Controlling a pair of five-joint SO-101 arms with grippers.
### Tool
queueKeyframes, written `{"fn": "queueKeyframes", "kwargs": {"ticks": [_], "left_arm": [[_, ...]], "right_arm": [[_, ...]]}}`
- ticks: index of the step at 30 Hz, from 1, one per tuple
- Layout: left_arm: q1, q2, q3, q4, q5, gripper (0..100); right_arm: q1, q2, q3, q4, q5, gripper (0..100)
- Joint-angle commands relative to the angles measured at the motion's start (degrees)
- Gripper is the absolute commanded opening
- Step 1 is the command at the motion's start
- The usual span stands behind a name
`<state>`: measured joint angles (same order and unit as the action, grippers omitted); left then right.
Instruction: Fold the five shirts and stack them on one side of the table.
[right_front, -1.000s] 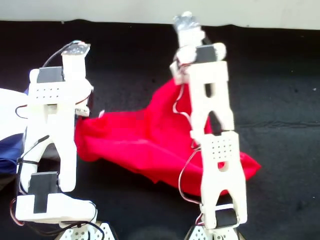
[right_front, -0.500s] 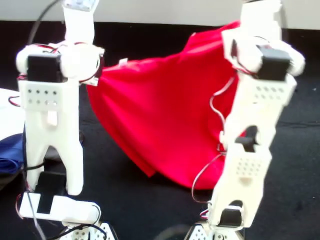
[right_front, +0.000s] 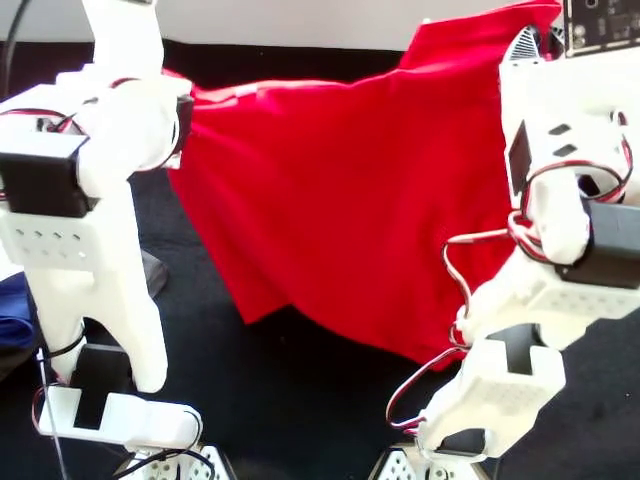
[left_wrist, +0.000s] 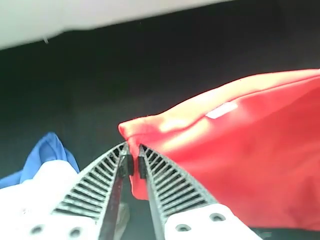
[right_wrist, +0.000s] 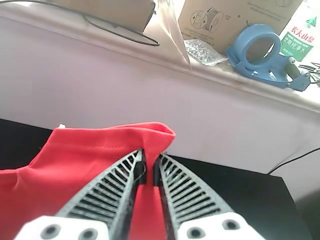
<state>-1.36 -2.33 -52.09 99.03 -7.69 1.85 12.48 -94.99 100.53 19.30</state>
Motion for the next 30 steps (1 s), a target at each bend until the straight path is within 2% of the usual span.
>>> {"fn": "queueKeyframes", "kwargs": {"ticks": [1, 5, 12, 19, 30], "left_arm": [[0.48, -2.15, 5.76, 0.97, 1.93, 1], [-0.57, -2.42, 7.96, 0.70, 2.29, 1], [-0.84, -2.42, -5.67, 1.05, 2.37, 1], [-0.66, -2.51, -6.81, 1.85, 2.37, 1], [-0.92, -15.60, -6.46, 1.85, 2.11, 1]], "right_arm": [[2.95, -2.24, -4.88, 0.66, 0.62, 0.6], [5.76, -2.77, -4.88, 0.66, 0.62, 0.6], [6.73, -9.54, -4.88, -0.22, 0.62, 0.6], [6.90, -12.44, -4.88, -6.37, 0.79, 0.6], [6.55, -15.52, -4.88, -13.85, 0.53, 0.6]]}}
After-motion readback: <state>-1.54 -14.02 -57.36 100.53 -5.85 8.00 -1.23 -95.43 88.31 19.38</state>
